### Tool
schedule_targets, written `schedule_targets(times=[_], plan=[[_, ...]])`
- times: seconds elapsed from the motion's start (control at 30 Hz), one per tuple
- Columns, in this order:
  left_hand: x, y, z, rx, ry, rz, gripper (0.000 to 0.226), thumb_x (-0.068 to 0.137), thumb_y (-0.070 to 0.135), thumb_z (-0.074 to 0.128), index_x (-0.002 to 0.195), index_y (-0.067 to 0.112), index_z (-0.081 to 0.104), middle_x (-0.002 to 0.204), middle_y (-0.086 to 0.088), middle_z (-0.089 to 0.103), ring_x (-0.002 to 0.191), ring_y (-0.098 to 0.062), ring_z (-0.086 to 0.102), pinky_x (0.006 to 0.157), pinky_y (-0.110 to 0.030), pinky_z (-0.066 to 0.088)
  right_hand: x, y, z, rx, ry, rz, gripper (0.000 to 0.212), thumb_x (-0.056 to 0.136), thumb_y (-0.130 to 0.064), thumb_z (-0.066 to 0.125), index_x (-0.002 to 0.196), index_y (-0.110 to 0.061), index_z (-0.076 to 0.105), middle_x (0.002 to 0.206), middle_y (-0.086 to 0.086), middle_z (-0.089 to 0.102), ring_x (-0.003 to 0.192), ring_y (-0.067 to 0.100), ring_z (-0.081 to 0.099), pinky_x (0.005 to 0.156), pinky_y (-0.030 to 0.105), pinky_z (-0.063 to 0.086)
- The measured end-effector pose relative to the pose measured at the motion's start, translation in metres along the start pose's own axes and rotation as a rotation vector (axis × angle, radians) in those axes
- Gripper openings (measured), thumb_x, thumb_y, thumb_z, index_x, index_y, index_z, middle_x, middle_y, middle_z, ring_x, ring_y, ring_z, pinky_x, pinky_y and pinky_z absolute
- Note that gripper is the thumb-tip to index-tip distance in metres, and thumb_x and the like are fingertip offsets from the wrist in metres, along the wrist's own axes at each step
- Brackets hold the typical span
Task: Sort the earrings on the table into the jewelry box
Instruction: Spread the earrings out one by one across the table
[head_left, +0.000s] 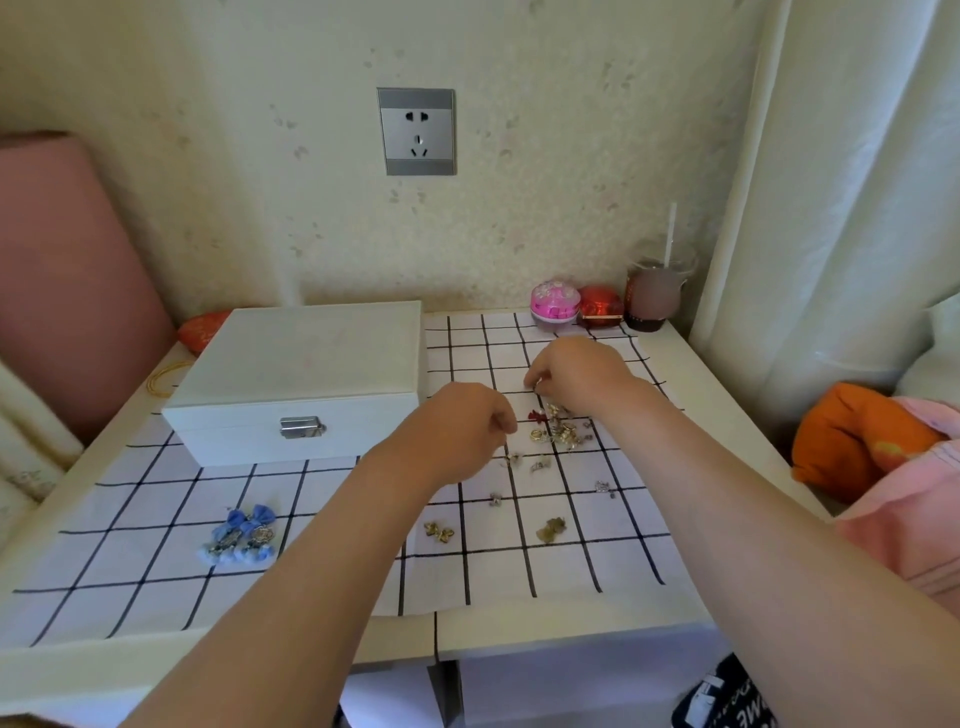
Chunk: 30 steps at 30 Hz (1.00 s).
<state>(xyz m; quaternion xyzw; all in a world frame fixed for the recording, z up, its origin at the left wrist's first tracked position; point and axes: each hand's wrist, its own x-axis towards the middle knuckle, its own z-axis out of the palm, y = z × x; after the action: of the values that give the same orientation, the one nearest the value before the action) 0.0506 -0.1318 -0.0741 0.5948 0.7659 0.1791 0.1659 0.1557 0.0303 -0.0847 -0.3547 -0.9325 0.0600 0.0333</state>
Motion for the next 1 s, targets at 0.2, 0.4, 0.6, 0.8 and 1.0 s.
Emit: schedule_targets(times=[0.2, 0.4, 0.6, 0.8, 1.0], plan=[[0.016, -0.003, 0.01, 0.07, -0.094, -0.005, 0.019, 0.087, 0.028, 0.073, 0.105, 0.028, 0.074, 0.104, 0.011, 0.069, 0.089, -0.007, 0.056, 0.078, -0.02, 0.044, 0.004, 0.0, -0.001, 0.048, -0.002, -0.015, 0.01, 0.087, -0.025, 0.071, 0.095, -0.029, 0.075, 0.097, -0.012, 0.07, 0.093, 0.012, 0.062, 0.076, 0.031, 0.048], [0.017, -0.002, 0.01, 0.075, -0.103, 0.001, 0.003, 0.085, 0.027, 0.073, 0.087, 0.029, 0.075, 0.092, 0.013, 0.071, 0.089, -0.007, 0.062, 0.08, -0.027, 0.053, -0.005, -0.001, -0.007, 0.34, 0.109, -0.03, 0.006, 0.091, -0.025, 0.07, 0.094, -0.025, 0.075, 0.095, -0.017, 0.066, 0.086, 0.005, 0.059, 0.073, 0.028, 0.045], [0.01, -0.005, 0.005, 0.133, -0.152, -0.012, 0.004, 0.086, 0.026, 0.069, 0.086, 0.029, 0.071, 0.089, 0.014, 0.067, 0.088, -0.007, 0.061, 0.082, -0.032, 0.055, -0.028, 0.001, -0.025, 0.782, 0.057, 0.003, 0.005, 0.086, -0.016, 0.075, 0.088, -0.02, 0.074, 0.081, -0.005, 0.076, 0.054, 0.014, 0.066, 0.055, 0.024, 0.052], [0.004, 0.007, 0.011, 0.128, -0.09, 0.043, 0.011, 0.089, 0.041, 0.063, 0.099, 0.039, 0.065, 0.099, 0.016, 0.064, 0.093, -0.007, 0.059, 0.083, -0.033, 0.054, -0.066, 0.024, -0.033, 0.702, -0.158, 0.041, 0.011, 0.085, -0.017, 0.077, 0.094, -0.023, 0.076, 0.081, -0.008, 0.077, 0.058, 0.01, 0.064, 0.048, 0.022, 0.043], [0.005, 0.02, 0.024, 0.159, -0.068, 0.069, 0.009, 0.085, 0.04, 0.069, 0.094, 0.038, 0.069, 0.098, 0.018, 0.066, 0.094, -0.006, 0.059, 0.081, -0.03, 0.052, -0.095, 0.046, -0.031, 0.567, -0.328, 0.103, 0.006, 0.087, -0.017, 0.074, 0.087, -0.023, 0.076, 0.078, -0.011, 0.075, 0.06, 0.008, 0.064, 0.05, 0.026, 0.045]])
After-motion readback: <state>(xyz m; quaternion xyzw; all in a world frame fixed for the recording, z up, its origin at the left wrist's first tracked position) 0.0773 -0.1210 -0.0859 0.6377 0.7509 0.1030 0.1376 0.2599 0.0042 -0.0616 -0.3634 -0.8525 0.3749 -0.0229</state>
